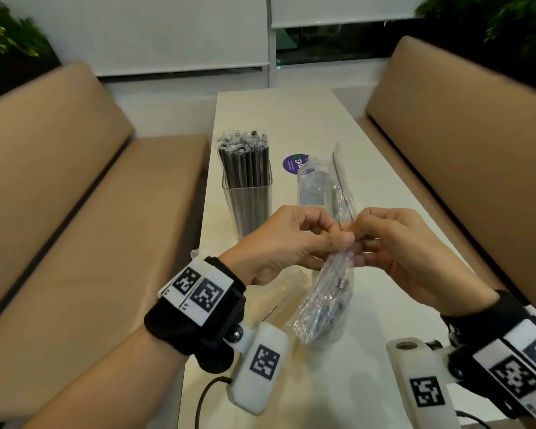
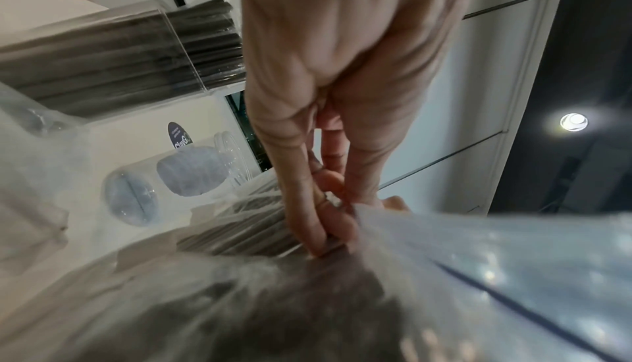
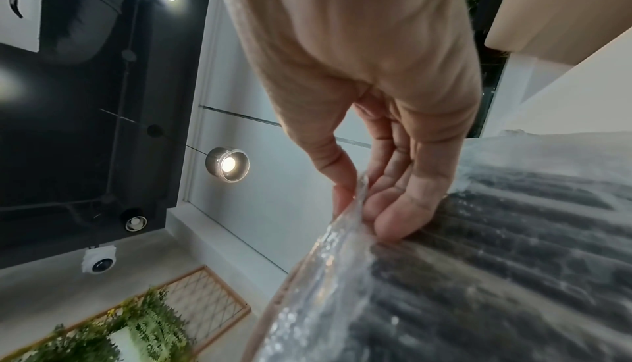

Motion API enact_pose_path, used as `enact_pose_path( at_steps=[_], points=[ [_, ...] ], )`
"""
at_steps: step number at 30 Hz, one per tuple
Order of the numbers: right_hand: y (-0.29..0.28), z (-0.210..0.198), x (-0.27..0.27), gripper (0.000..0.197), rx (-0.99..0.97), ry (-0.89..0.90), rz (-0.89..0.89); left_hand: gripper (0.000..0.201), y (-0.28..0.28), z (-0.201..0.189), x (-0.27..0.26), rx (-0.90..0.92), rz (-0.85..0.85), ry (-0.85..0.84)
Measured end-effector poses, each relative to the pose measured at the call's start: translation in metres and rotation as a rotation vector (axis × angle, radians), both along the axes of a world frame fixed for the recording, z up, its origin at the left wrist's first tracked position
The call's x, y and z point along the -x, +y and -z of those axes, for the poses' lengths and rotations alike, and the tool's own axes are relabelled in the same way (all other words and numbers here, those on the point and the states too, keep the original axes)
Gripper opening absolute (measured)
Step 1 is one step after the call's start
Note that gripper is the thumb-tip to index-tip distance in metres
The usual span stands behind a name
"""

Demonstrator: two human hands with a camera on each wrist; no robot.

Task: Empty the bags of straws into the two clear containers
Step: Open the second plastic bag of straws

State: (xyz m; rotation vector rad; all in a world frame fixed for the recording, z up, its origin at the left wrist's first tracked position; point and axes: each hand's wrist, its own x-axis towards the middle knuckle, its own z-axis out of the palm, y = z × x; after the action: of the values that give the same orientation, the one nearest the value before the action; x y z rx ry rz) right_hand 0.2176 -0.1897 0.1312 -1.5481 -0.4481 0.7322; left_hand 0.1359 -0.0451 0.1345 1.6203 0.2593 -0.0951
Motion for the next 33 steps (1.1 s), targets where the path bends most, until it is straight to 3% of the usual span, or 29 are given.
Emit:
enact_pose_path(
  at_steps=[7,8,12,16,20,22,24,27,29,31,33],
  points=[
    [-0.002,-0.002,0.002,0.02,0.035,-0.058,-0.011,0.011,0.001,-0.008,-0.002,-0.063,0.044,0.06],
    [0.0,-0.004,0.003,0.018,0.047,-0.08,-0.009,0.012,-0.002,-0.008,-0.003,-0.128,0.01,0.055],
    [0.008,-0.009,0.0,0.021,0.088,-0.135,0.015,0.027,-0.012,-0.004,-0.006,-0.67,-0.134,-0.1],
    [0.013,-0.011,-0.004,0.022,0.136,-0.203,0.043,0.023,-0.019,-0.005,-0.004,-0.885,-0.185,-0.26],
    [0.003,-0.004,-0.009,0.014,0.278,-0.392,0.123,0.021,-0.005,-0.005,0.001,-0.969,-0.298,-0.321],
    [-0.005,-0.003,-0.012,0.014,0.293,-0.376,0.138,0.018,0.011,-0.005,0.005,-0.984,-0.318,-0.315],
    [-0.007,-0.003,-0.014,0.017,0.281,-0.351,0.136,0.012,0.018,-0.006,0.006,-0.969,-0.208,-0.306],
    [0.007,-0.003,-0.011,0.018,0.265,-0.314,0.059,0.022,0.003,-0.006,-0.001,-0.907,-0.001,-0.23],
    [0.013,-0.003,-0.011,0.019,0.263,-0.309,0.007,0.015,-0.003,-0.004,-0.006,-0.855,0.001,-0.156],
    [-0.001,-0.005,-0.02,0.021,0.301,-0.398,0.049,0.032,0.008,-0.004,-0.003,-0.886,-0.044,-0.097],
    [-0.032,-0.008,-0.038,0.021,0.356,-0.557,0.227,0.054,0.031,-0.007,0.008,-1.119,-0.147,-0.122]
  ],
)
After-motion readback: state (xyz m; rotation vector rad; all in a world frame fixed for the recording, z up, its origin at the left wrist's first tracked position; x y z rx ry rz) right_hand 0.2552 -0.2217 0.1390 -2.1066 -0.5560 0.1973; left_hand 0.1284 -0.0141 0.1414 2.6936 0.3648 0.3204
